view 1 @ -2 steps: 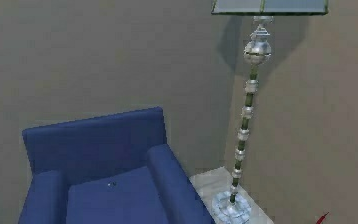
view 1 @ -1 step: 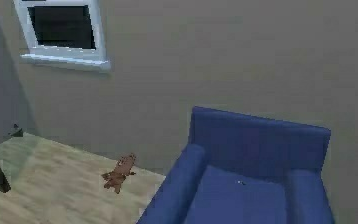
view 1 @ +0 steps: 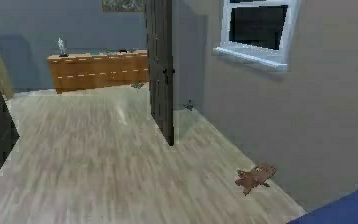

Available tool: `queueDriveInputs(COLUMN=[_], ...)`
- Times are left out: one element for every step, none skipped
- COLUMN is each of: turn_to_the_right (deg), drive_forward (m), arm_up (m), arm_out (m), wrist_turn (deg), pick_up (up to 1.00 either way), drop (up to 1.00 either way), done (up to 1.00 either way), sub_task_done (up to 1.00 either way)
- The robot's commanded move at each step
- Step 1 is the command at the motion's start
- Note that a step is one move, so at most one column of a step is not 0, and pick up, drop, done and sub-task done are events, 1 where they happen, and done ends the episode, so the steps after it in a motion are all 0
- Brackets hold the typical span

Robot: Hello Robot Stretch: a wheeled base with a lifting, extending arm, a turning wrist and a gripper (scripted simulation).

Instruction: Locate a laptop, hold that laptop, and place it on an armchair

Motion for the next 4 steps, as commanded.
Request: queueDriveInputs(turn_to_the_right=[-33.0, 0.0, 0.0, 0.0], drive_forward=[0.00, 0.00, 0.00, 0.00], arm_up=[0.00, 0.00, 0.00, -0.38], arm_out=[0.00, 0.44, 0.00, 0.00], wrist_turn=[0.0, 0.0, 18.0, 0.0], pick_up=[0.00, 0.00, 0.00, 0.00], drop=[0.00, 0.00, 0.00, 0.00], done=[0.00, 0.00, 0.00, 0.00], sub_task_done=[0.00, 0.00, 0.00, 0.00])
